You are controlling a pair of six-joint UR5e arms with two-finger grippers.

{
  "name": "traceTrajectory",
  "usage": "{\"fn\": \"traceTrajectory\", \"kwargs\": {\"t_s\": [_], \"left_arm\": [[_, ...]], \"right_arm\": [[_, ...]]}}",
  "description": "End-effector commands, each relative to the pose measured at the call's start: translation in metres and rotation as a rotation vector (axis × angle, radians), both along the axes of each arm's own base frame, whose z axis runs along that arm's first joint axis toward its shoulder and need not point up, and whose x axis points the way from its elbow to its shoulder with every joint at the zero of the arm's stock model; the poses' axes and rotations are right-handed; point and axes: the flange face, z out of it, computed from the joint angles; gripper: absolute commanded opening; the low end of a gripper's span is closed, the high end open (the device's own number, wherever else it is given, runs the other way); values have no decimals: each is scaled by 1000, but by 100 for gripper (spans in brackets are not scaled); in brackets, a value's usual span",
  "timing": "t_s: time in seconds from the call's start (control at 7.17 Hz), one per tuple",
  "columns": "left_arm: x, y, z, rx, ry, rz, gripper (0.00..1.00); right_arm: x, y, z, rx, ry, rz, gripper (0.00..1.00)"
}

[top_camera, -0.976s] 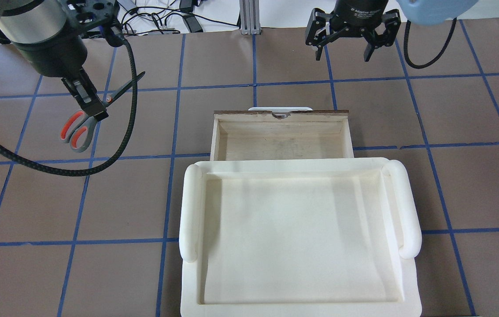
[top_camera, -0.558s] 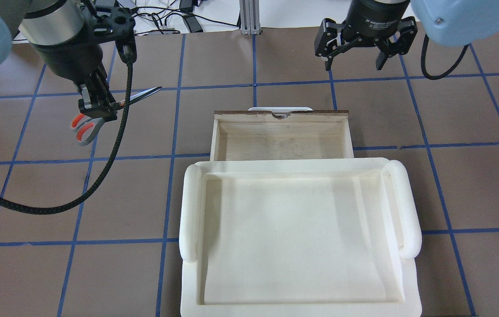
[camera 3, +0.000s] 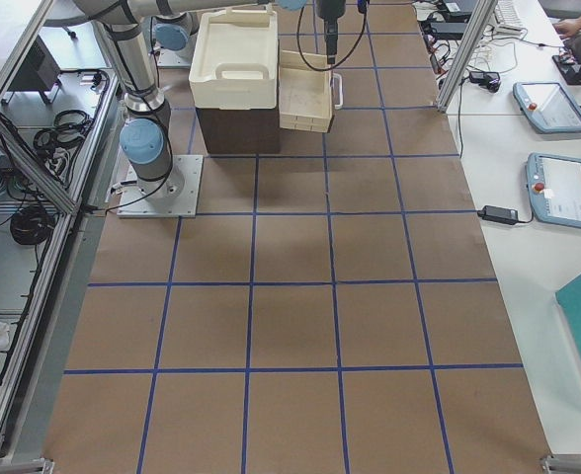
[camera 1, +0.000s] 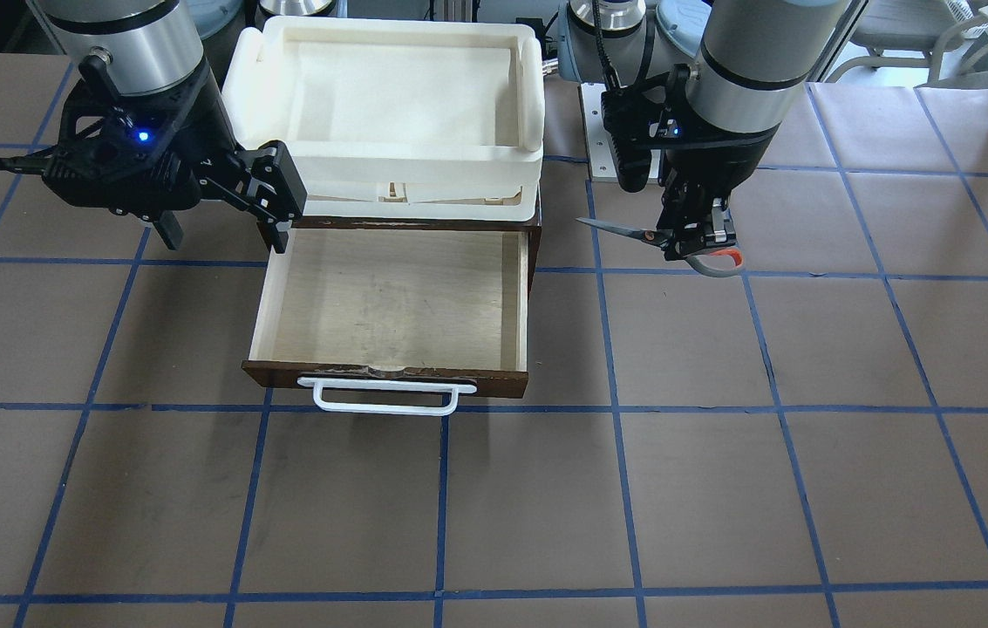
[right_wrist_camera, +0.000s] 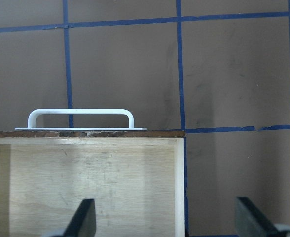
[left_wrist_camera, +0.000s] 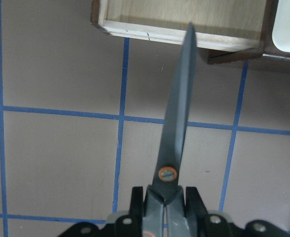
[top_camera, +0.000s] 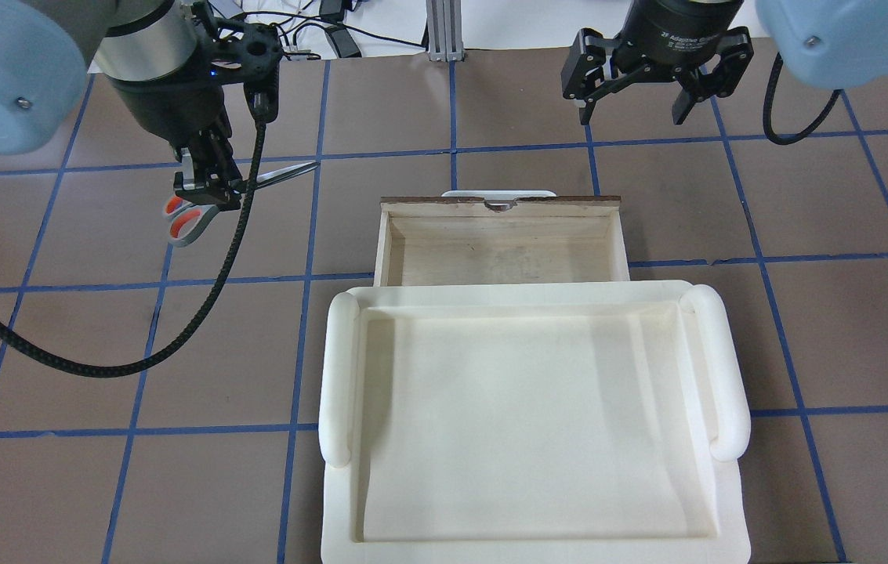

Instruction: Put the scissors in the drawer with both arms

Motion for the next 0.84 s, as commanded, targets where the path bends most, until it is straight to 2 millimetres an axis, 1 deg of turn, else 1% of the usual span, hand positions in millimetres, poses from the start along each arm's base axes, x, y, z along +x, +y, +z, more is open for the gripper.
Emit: {"fn": "traceTrajectory", "kwargs": {"t_s": [0.0, 0.14, 0.28, 0.42, 0.56, 0.7], "left_arm": [[-48, -3, -17, 21, -9, -69, 9], [-73, -5, -29, 36, -12, -109, 9], [-102, -6, -38, 30, -16, -106, 9], [-135, -8, -51, 17, -12, -87, 9], [-171, -7, -62, 9, -9, -104, 9], [-197, -6, -69, 12, -10, -103, 9]], "right_arm": [[-2, 0, 0, 5, -24, -4, 100], [-3, -1, -1, 5, -23, -7, 100], [-3, -2, -2, 6, -23, -8, 100], [-4, -3, -4, 11, -21, -11, 100], [-4, -3, -4, 15, -21, -11, 100], [-4, -2, -4, 18, -20, -11, 100]]}}
